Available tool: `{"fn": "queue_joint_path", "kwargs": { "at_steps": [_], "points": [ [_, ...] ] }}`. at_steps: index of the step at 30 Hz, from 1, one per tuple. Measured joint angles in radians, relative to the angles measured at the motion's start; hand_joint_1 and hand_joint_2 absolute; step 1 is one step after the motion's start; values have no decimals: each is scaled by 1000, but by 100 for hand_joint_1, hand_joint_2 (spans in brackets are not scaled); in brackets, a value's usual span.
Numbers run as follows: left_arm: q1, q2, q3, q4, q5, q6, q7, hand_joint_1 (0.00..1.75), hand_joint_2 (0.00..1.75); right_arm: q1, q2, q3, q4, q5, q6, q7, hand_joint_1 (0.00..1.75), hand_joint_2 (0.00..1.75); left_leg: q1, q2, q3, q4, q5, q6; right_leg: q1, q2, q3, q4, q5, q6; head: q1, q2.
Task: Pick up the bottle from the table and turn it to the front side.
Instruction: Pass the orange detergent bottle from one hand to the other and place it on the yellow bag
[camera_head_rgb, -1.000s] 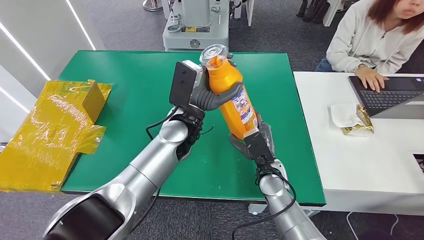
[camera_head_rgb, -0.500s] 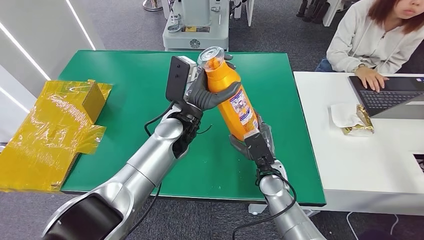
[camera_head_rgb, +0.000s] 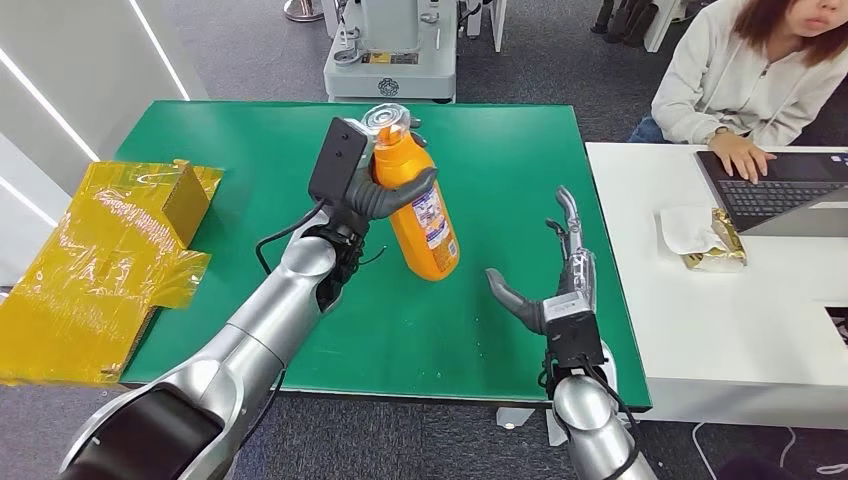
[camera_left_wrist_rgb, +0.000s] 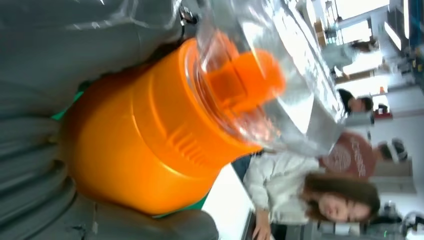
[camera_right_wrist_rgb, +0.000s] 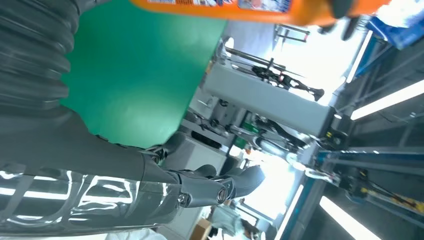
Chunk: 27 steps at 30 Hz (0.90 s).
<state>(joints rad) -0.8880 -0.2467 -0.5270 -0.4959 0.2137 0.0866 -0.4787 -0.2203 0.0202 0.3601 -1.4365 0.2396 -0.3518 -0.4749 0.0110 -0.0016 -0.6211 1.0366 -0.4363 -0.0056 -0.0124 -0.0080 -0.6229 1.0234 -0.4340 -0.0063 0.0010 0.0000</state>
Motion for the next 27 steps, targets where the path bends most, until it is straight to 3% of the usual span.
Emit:
{"fn": "queue_joint_path", "kwargs": {
  "at_steps": [6, 14, 19, 27],
  "points": [
    [1, 22, 16, 15, -64, 88, -22, 175, 175, 49, -39, 42, -126, -12, -5, -18, 0, 175, 0, 0, 0, 0, 0, 0, 0, 0, 0, 0, 0, 0, 0, 0],
    [-3, 68, 11, 27, -282, 318, -60, 175, 175, 53, -49, 94, -173, -17, -17, -16, 0, 175, 0, 0, 0, 0, 0, 0, 0, 0, 0, 0, 0, 0, 0, 0],
    [-34, 100, -18, 36, -488, 512, -23, 175, 175, 47, -49, 102, -174, -28, -17, -11, 0, 175, 0, 0, 0, 0, 0, 0, 0, 0, 0, 0, 0, 0, 0, 0],
    [-52, 140, -21, 38, -650, 599, 38, 175, 175, 65, -49, 103, -190, -20, -13, -17, 0, 175, 0, 0, 0, 0, 0, 0, 0, 0, 0, 0, 0, 0, 0, 0]
  ]
}}
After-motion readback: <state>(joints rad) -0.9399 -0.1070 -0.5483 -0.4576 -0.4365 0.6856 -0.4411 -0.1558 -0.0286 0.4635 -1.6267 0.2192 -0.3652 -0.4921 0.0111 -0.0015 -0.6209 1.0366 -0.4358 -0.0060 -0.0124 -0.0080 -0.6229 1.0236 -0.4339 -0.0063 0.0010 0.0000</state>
